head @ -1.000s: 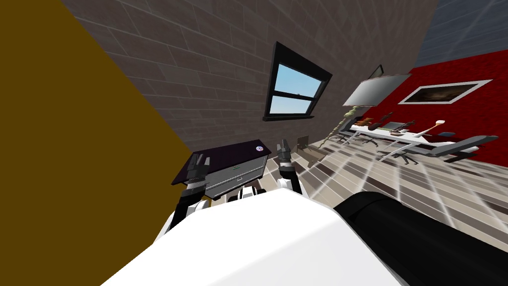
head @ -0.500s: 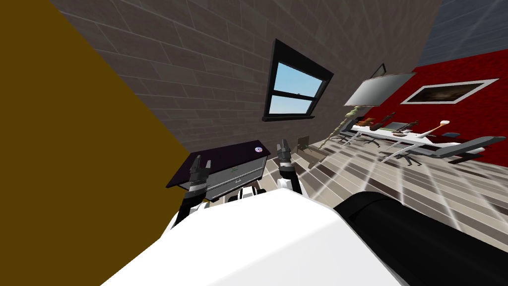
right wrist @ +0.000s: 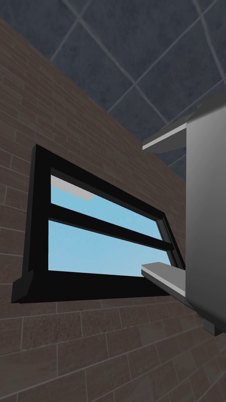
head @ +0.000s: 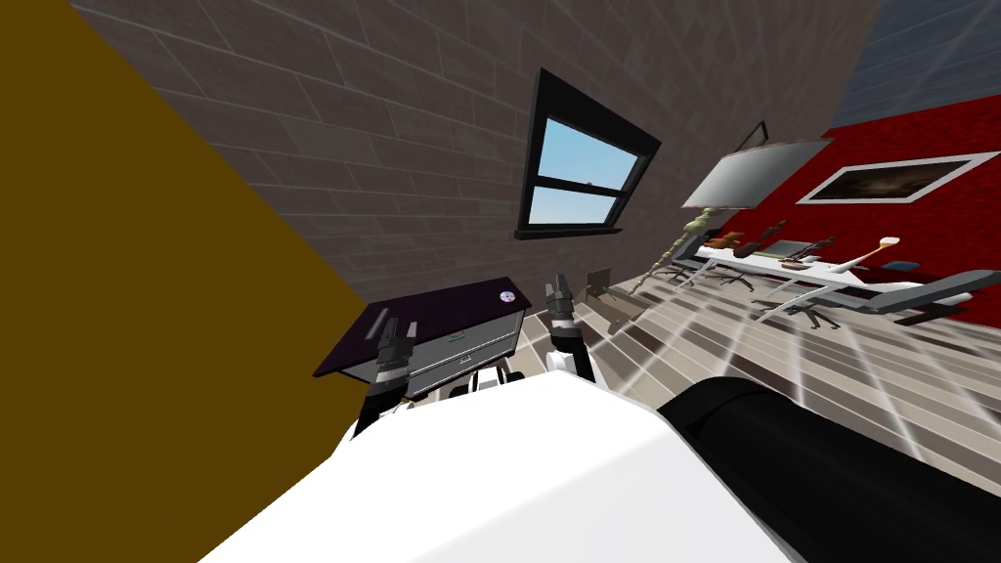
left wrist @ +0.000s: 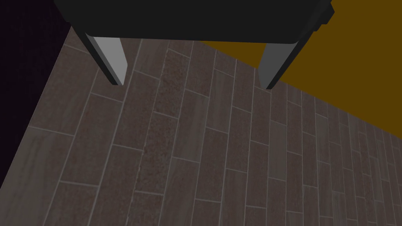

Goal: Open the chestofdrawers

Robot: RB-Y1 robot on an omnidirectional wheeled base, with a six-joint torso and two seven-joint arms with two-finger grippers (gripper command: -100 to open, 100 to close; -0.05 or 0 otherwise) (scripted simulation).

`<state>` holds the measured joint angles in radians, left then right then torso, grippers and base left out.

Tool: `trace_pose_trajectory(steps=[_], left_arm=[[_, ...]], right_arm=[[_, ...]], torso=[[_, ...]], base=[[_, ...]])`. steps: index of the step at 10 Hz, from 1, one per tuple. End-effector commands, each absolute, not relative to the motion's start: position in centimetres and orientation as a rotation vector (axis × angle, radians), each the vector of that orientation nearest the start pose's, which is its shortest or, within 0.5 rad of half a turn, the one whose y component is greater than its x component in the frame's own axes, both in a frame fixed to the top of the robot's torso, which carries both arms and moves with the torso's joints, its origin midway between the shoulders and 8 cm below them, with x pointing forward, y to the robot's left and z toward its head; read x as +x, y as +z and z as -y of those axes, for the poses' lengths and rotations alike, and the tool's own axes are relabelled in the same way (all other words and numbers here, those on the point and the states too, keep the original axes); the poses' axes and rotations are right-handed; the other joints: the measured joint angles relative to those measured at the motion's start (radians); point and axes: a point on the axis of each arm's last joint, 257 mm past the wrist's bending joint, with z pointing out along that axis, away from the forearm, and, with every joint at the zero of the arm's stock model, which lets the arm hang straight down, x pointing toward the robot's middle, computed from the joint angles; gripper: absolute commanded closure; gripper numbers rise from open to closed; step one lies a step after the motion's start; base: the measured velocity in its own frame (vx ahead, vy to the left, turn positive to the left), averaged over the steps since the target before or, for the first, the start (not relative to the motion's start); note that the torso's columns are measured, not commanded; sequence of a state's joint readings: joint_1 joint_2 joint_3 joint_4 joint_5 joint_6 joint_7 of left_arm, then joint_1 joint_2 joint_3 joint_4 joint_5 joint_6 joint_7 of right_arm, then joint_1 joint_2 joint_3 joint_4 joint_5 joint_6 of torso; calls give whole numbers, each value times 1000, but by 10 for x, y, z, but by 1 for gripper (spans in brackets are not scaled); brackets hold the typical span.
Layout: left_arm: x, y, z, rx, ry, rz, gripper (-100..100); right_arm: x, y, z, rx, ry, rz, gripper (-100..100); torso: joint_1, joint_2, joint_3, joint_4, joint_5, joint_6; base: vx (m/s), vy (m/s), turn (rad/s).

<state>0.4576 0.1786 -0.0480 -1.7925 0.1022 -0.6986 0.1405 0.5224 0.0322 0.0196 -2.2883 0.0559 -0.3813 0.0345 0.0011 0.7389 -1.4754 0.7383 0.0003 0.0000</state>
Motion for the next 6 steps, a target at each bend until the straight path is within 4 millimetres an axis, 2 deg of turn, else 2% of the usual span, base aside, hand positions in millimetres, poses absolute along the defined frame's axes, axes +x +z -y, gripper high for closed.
trace_pose_trajectory(steps=[1, 6], left_arm=[[376, -166, -293, -903, -1427, -830, -100], [369, -203, -301, -941, -1414, -841, -100]], right_arm=[[361, -3, 277, 740, 1214, -716, 0], [361, -3, 277, 740, 1214, -716, 0]], torso=[[0, 0, 0, 0, 0, 0], [0, 0, 0, 0, 0, 0]], base=[[31, -44, 8], [36, -49, 10]])
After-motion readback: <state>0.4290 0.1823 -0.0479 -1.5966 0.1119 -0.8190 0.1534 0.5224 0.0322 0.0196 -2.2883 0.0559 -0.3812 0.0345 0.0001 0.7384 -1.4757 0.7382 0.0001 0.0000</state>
